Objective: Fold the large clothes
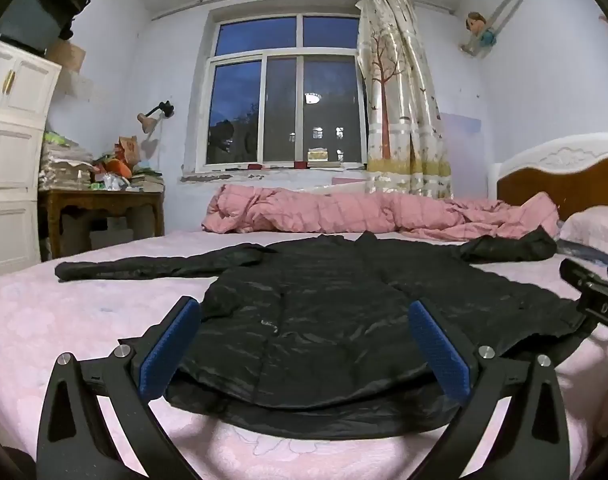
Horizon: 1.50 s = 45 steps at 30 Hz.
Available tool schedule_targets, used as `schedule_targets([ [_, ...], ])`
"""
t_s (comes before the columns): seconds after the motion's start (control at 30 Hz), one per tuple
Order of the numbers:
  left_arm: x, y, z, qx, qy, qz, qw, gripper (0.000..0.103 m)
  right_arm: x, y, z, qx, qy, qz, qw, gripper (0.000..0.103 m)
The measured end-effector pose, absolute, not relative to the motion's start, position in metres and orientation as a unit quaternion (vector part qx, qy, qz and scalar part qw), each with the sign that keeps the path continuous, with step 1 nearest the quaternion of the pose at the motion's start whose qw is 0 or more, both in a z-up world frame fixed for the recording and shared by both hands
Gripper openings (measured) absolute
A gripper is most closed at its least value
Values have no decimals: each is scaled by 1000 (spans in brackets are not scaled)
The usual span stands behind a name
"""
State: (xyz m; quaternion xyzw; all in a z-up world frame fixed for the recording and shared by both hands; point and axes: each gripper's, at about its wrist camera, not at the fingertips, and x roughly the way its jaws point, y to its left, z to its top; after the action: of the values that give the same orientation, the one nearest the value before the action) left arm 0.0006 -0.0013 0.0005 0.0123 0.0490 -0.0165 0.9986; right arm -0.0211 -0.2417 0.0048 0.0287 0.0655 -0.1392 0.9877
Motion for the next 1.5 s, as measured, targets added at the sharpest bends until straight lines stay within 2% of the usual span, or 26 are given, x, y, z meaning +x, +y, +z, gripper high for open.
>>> schedule_targets([
  [0.27,-5,9,0,-28,29,2,999,103,-24,-242,4,26,70,-142,987,103],
  [1.5,-8,8,1,-30,23,1,999,103,-27,-239,6,23,74,-144,986,103],
])
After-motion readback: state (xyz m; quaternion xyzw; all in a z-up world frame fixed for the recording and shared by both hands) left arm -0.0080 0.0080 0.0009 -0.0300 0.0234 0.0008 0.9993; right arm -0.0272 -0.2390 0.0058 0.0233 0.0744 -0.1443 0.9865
